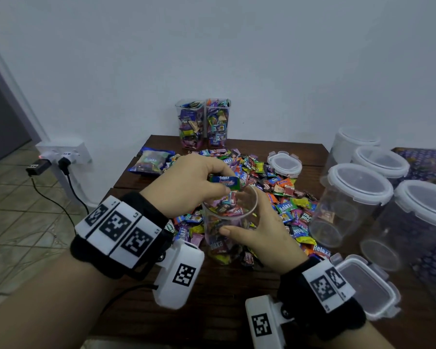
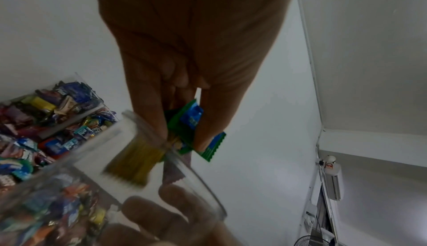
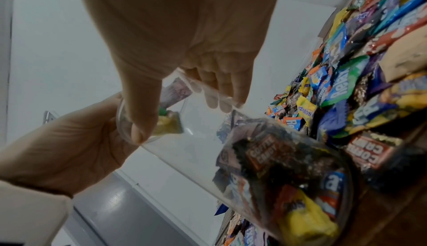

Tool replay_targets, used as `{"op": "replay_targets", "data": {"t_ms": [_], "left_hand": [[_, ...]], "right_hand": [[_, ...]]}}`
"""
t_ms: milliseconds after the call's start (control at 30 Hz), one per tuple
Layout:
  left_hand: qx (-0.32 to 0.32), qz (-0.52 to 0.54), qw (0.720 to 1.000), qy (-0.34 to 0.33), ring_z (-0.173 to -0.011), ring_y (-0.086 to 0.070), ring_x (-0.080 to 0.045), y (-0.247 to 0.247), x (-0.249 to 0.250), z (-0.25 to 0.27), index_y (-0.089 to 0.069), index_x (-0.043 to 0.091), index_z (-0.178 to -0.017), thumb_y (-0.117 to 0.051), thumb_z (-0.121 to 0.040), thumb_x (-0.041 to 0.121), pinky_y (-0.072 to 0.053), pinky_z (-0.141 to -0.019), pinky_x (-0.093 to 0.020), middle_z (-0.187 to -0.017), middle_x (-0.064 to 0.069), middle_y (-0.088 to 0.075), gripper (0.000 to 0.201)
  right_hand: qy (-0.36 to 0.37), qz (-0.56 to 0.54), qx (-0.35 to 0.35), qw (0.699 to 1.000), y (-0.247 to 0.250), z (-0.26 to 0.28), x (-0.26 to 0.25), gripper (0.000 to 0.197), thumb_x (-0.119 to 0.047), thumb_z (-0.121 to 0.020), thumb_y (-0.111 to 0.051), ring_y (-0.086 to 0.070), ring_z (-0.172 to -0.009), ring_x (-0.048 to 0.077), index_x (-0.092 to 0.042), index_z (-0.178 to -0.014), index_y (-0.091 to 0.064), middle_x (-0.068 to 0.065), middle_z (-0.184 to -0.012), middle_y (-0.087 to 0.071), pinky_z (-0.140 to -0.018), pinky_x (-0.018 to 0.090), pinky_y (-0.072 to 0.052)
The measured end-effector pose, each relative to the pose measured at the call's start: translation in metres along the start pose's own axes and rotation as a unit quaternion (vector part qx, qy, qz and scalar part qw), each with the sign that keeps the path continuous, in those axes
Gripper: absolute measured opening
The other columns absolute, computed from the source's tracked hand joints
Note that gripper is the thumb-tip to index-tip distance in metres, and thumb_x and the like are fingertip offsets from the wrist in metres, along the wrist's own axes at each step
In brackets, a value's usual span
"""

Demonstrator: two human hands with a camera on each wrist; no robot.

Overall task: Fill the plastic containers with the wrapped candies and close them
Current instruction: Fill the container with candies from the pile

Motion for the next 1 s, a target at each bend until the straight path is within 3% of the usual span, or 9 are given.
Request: {"op": "replay_targets", "data": {"t_ms": [100,200,333,467,567,733,833,900,1000], "left_hand": [[-0.013,0.017,1.0,-0.008,-0.091,-0.068,-0.018,0.0,0.0,0.001,-0.07,0.033,-0.082,-0.069,-0.081,0.009,-0.055,-0.08,-0.031,-0.097,-0.005,-0.072,0.024],[-0.024,0.051,0.998,-0.005,-0.09,-0.069,-0.021,-0.001,-0.002,0.001,-0.069,0.035,-0.077,-0.068,-0.083,0.007,-0.055,-0.076,-0.024,-0.096,-0.014,-0.071,0.029],[0.008,0.068,0.998,-0.003,-0.09,-0.067,-0.034,0.0,-0.007,0.0,-0.07,0.033,-0.083,-0.066,-0.085,0.009,-0.057,-0.077,-0.045,-0.101,-0.019,-0.069,0.024],[0.085,0.086,0.993,0.003,-0.089,-0.066,-0.023,0.01,-0.013,0.001,-0.071,0.031,-0.082,-0.063,-0.086,0.014,-0.057,-0.074,-0.039,-0.097,-0.003,-0.071,0.02],[0.137,0.073,0.987,0.044,-0.068,-0.056,-0.012,0.022,-0.03,-0.001,-0.069,0.032,-0.083,-0.061,-0.088,0.012,-0.052,-0.064,-0.031,-0.083,0.016,-0.064,0.022],[0.079,-0.032,0.98,0.177,-0.07,-0.052,-0.015,0.032,-0.079,-0.008,-0.062,0.03,-0.096,-0.063,-0.088,0.022,-0.039,-0.059,-0.028,-0.106,-0.004,-0.062,0.011],[0.027,-0.158,0.947,0.277,-0.091,-0.055,-0.021,0.032,-0.103,-0.01,-0.056,0.016,-0.124,-0.062,-0.088,0.035,-0.041,-0.076,-0.029,-0.121,-0.006,-0.058,0.041],[0.0,-0.216,0.923,0.319,-0.112,-0.054,-0.024,0.029,-0.114,-0.01,-0.048,0.014,-0.134,-0.059,-0.089,0.043,-0.04,-0.085,-0.029,-0.131,-0.007,-0.054,0.054],[-0.03,-0.247,0.896,0.367,-0.119,-0.052,-0.025,0.02,-0.13,-0.014,-0.037,0.011,-0.141,-0.057,-0.088,0.049,-0.042,-0.09,-0.029,-0.136,-0.01,-0.051,0.068]], "right_hand": [[0.007,-0.007,0.003,1.0,0.0,0.0,0.001,0.073,-0.019,-0.072,-0.08,-0.051,-0.114,-0.007,-0.04,-0.126,-0.037,-0.024,-0.121,-0.052,-0.096,0.018,-0.044],[0.01,-0.006,0.006,1.0,0.0,0.0,0.003,0.074,-0.018,-0.072,-0.08,-0.05,-0.112,-0.013,-0.04,-0.127,-0.036,-0.025,-0.121,-0.051,-0.09,0.008,-0.041],[0.003,-0.005,0.005,1.0,0.001,-0.001,0.003,0.076,-0.021,-0.072,-0.08,-0.048,-0.112,-0.015,-0.036,-0.131,-0.035,-0.026,-0.121,-0.051,-0.088,0.006,-0.04],[-0.004,0.035,-0.001,0.999,0.004,0.0,0.003,0.075,-0.024,-0.072,-0.08,-0.045,-0.112,-0.016,-0.043,-0.127,-0.034,-0.03,-0.12,-0.048,-0.086,0.003,-0.039],[-0.025,0.121,-0.051,0.991,0.01,-0.001,0.001,0.079,-0.024,-0.073,-0.079,-0.042,-0.113,-0.015,-0.051,-0.125,-0.026,-0.033,-0.123,-0.041,-0.088,0.002,-0.035],[-0.095,0.357,-0.164,0.915,0.029,-0.011,0.014,0.094,-0.032,-0.074,-0.074,-0.023,-0.137,0.019,-0.025,-0.148,-0.017,-0.004,-0.149,-0.023,-0.11,0.036,-0.029],[-0.17,0.362,-0.111,0.91,0.039,-0.027,0.023,0.091,-0.04,-0.079,-0.068,-0.021,-0.139,0.024,-0.018,-0.15,-0.015,0.005,-0.152,-0.02,-0.111,0.041,-0.028],[-0.213,0.363,-0.064,0.905,0.045,-0.041,0.033,0.09,-0.046,-0.083,-0.064,-0.018,-0.141,0.028,-0.016,-0.15,-0.011,0.008,-0.155,-0.015,-0.113,0.044,-0.026],[-0.259,0.374,-0.019,0.89,0.049,-0.058,0.044,0.092,-0.052,-0.083,-0.063,-0.023,-0.139,0.033,-0.014,-0.15,-0.013,0.012,-0.154,-0.019,-0.11,0.046,-0.029]]}}
Point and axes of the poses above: each hand's wrist, its own z-axis away from the middle knuckle, its own y-axis out of the back of the hand, x = y × z, the point moved 1 cm from there along -z, towards the middle knuckle
